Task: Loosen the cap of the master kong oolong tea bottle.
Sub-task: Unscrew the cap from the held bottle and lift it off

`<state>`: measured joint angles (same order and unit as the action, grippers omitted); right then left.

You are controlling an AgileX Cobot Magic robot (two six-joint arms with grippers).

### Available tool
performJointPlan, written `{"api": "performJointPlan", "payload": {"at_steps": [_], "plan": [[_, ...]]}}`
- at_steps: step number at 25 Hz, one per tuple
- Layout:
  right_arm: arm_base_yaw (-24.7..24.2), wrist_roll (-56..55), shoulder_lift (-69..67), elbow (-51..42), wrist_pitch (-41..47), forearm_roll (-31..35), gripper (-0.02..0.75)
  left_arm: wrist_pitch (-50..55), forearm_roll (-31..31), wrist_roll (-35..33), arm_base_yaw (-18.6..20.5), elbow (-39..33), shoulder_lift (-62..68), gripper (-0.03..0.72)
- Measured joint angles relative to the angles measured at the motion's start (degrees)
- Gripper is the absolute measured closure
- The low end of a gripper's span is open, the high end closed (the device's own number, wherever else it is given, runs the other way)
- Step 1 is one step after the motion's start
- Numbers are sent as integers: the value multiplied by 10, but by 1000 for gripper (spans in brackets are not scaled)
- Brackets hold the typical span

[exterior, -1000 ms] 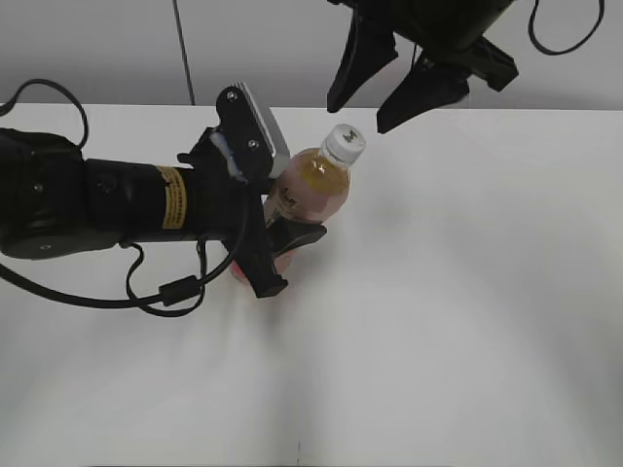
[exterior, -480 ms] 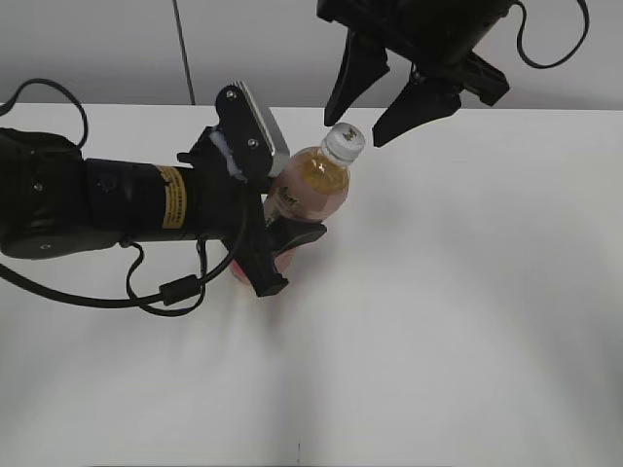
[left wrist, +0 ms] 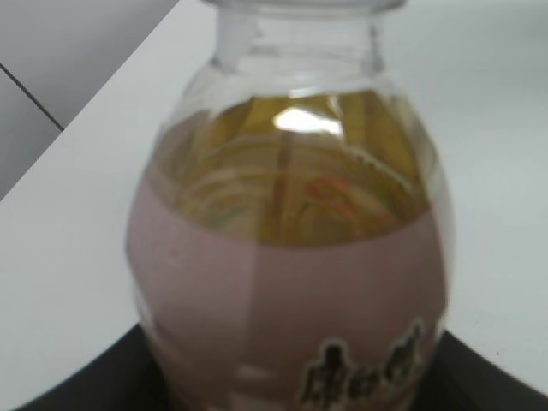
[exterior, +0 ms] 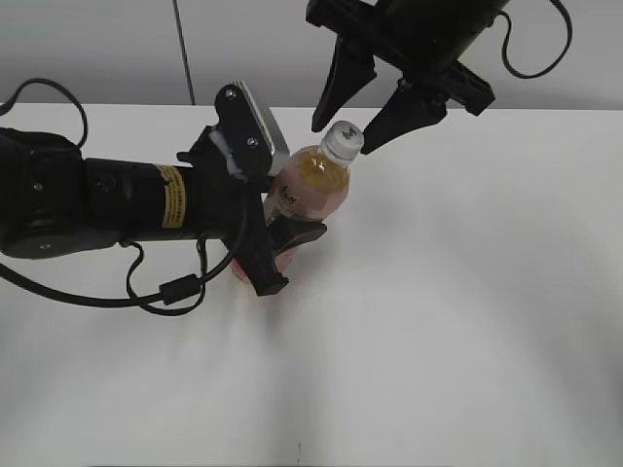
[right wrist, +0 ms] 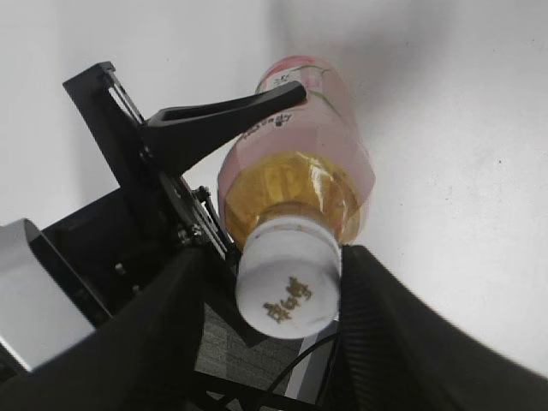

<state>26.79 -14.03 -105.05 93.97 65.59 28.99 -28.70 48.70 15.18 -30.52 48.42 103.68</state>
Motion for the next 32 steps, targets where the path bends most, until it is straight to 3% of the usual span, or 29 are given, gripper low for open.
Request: {"api": "performJointPlan", "payload": {"at_steps": [13,19,22,32], "plan": [[3,0,-11,0,16,3,356,0,0,0,0,0,0,300],[3,5,-11,0,12,-1,451,0,-4,0,0,0,0,300],[3,15,-11,0,11,-3,456,0,-4,0,0,0,0,300],[3,192,-11,0,14,-8,456,1,-4,0,0,0,0,300]]}}
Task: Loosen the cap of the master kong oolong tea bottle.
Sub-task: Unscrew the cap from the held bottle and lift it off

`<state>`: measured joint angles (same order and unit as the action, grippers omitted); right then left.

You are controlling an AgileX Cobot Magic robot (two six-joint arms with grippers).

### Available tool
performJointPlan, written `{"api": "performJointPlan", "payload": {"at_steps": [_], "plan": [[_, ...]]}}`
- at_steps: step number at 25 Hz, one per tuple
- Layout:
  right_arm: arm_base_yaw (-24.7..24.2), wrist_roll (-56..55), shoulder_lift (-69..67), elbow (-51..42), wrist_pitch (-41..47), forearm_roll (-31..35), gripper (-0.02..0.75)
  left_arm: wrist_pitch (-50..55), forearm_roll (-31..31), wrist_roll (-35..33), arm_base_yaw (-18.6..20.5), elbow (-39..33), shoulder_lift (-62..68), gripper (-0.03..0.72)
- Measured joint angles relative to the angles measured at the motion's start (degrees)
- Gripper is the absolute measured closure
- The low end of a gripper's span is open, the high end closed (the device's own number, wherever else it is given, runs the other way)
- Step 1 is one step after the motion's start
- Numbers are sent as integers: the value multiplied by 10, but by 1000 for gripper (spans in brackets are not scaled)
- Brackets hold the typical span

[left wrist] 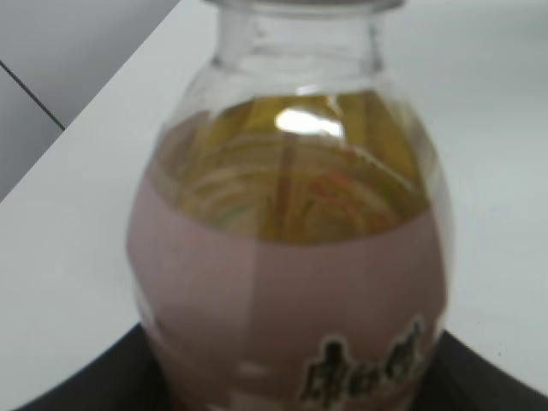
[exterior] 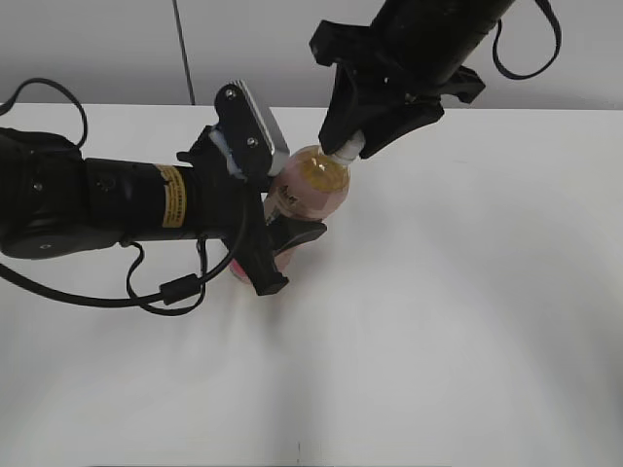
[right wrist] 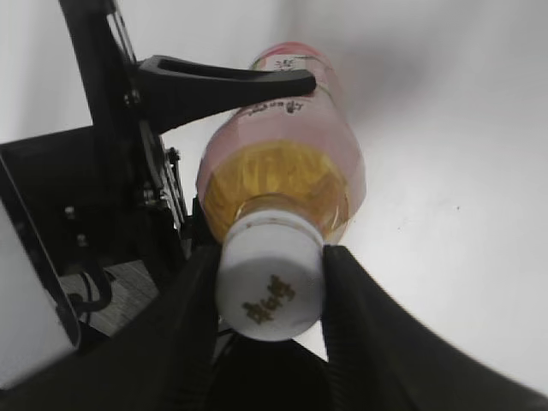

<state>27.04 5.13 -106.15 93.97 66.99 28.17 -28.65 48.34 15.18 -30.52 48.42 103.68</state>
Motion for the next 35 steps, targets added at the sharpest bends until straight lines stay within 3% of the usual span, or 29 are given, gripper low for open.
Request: {"api": "performJointPlan", "payload": {"at_steps": [9,20,35], "plan": [[0,217,0,0,-1,-4,456,-1,0,0,0,0,0,300],[0,604,0,0,-47,9,456,-5,-17,5,4,0,0,300],[0,1291,0,0,-46,29,456,-9,-13,0,4,0,0,300]]}}
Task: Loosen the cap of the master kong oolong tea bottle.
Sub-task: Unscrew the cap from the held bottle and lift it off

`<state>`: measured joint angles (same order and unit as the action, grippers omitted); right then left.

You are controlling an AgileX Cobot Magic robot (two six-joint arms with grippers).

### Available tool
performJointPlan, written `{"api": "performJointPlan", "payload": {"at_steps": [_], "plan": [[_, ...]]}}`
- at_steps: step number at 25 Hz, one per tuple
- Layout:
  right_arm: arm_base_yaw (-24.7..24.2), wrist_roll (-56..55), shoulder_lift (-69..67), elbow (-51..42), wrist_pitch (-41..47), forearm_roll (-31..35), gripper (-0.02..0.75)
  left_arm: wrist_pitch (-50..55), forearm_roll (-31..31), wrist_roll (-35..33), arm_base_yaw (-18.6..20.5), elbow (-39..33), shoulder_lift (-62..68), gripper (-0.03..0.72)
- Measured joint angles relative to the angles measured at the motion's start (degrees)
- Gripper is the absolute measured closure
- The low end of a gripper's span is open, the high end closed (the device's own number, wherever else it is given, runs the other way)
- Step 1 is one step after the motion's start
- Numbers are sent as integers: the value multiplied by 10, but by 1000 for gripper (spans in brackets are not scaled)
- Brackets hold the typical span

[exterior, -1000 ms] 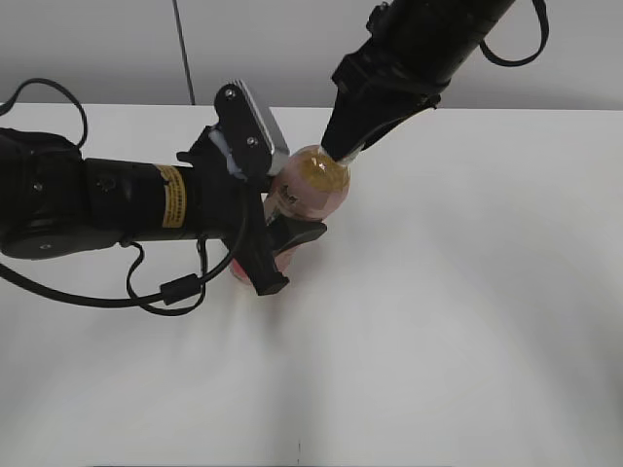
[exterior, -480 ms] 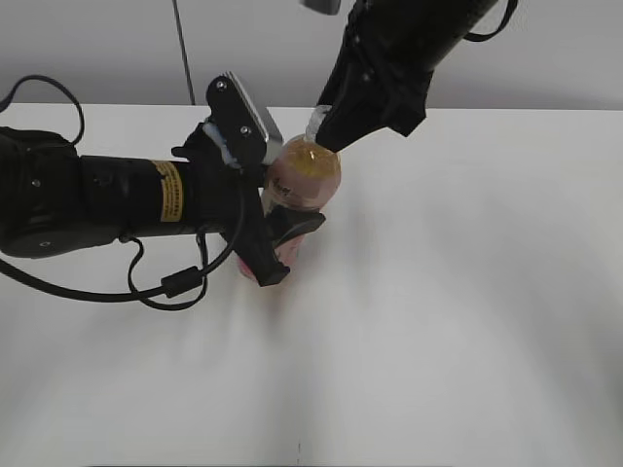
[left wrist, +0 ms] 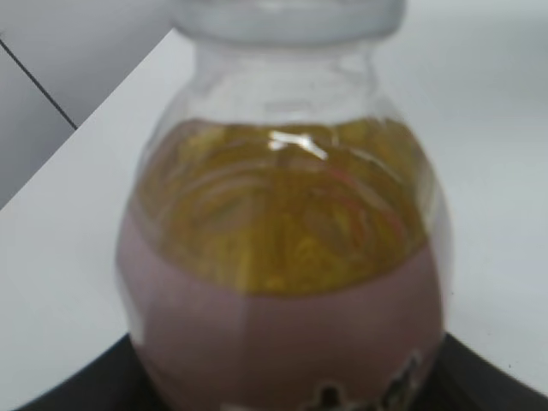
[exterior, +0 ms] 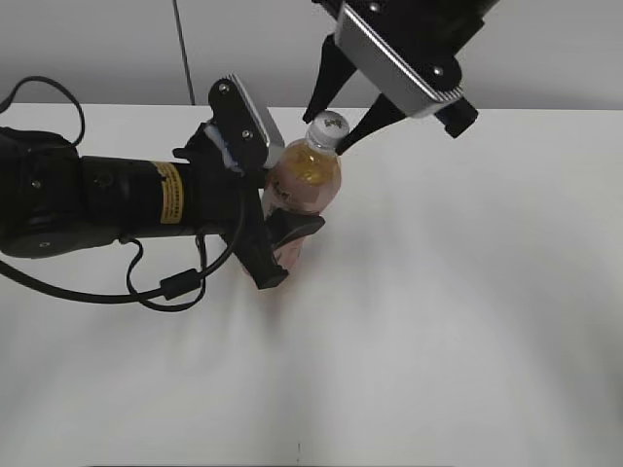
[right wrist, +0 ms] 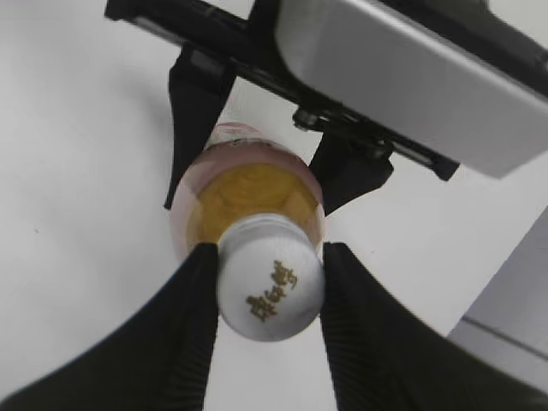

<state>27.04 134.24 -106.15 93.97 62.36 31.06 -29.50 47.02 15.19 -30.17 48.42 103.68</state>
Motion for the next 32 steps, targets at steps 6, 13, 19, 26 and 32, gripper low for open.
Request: {"api": "performJointPlan", "payload": {"at_steps": [6,13,19,26,32], "plan": [[0,199,0,0,-1,-4,456,3,1,0,0,0,0,296],[0,262,0,0,-2,-6,456,3,1,0,0,0,0,299],[0,262,9,0,0,-10,456,-7,1,0,0,0,0,299],[2,202,13,1,4,-16,400,-14,4,1,-1,1,0,299],[2,143,15,2,21,-24,179,-14,13,0,-2,1,0,299]]}}
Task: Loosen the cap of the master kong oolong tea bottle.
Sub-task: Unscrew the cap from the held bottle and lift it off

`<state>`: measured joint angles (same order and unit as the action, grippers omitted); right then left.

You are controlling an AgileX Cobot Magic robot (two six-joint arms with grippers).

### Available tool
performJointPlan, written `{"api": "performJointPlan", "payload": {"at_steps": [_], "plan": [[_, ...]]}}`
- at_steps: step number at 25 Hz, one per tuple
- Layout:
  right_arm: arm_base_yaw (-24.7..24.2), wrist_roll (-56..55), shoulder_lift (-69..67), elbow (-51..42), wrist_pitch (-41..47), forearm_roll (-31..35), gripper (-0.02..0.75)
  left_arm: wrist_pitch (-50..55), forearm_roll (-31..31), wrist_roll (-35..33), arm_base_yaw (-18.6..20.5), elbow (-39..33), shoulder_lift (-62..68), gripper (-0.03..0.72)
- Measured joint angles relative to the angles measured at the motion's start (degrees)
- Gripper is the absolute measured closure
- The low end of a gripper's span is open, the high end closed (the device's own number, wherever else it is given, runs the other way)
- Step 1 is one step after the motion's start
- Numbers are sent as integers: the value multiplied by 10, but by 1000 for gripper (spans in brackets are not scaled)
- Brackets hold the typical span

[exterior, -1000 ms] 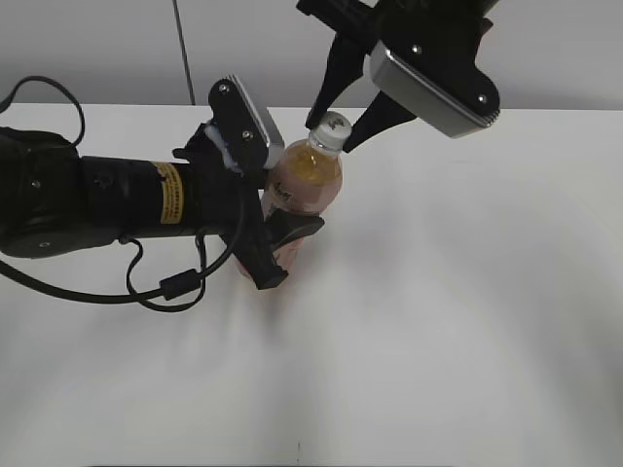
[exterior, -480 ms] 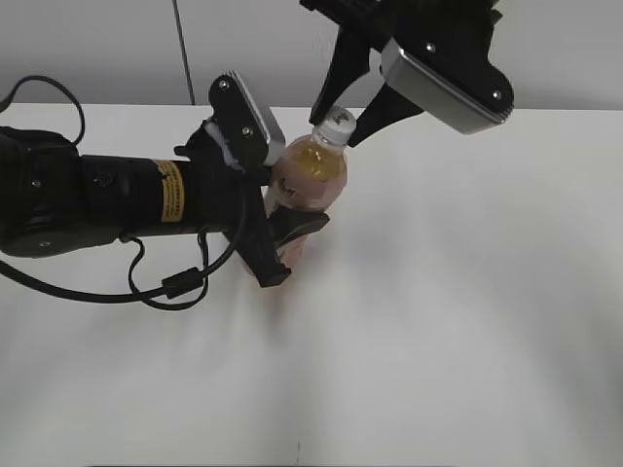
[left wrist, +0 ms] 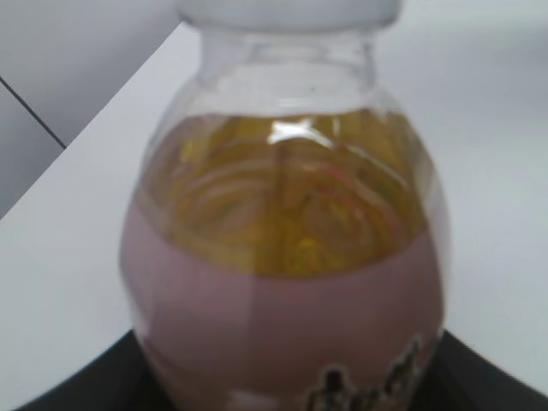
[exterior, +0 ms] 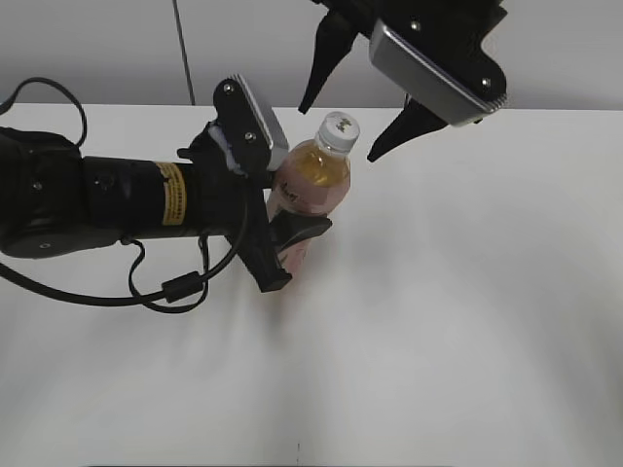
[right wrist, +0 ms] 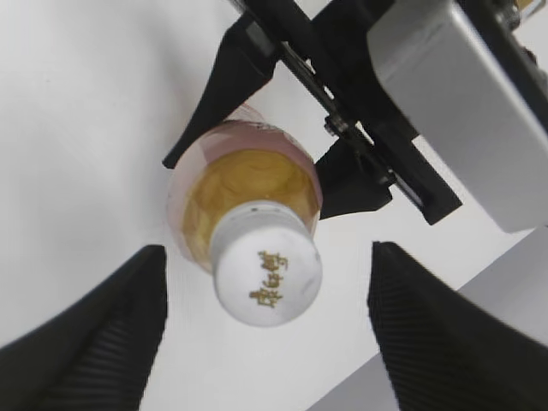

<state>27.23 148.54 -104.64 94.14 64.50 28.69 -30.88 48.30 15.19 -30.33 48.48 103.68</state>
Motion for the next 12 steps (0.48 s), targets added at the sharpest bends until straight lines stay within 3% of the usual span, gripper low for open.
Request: {"api": "performJointPlan", "payload": {"at_steps": [5,12], "plan": [[0,-142,11,0,13,-1,160,0,0,0,0,0,0,299],[-3,-609,66,17,-21,14,160,0,1,0,0,0,0,299]]}}
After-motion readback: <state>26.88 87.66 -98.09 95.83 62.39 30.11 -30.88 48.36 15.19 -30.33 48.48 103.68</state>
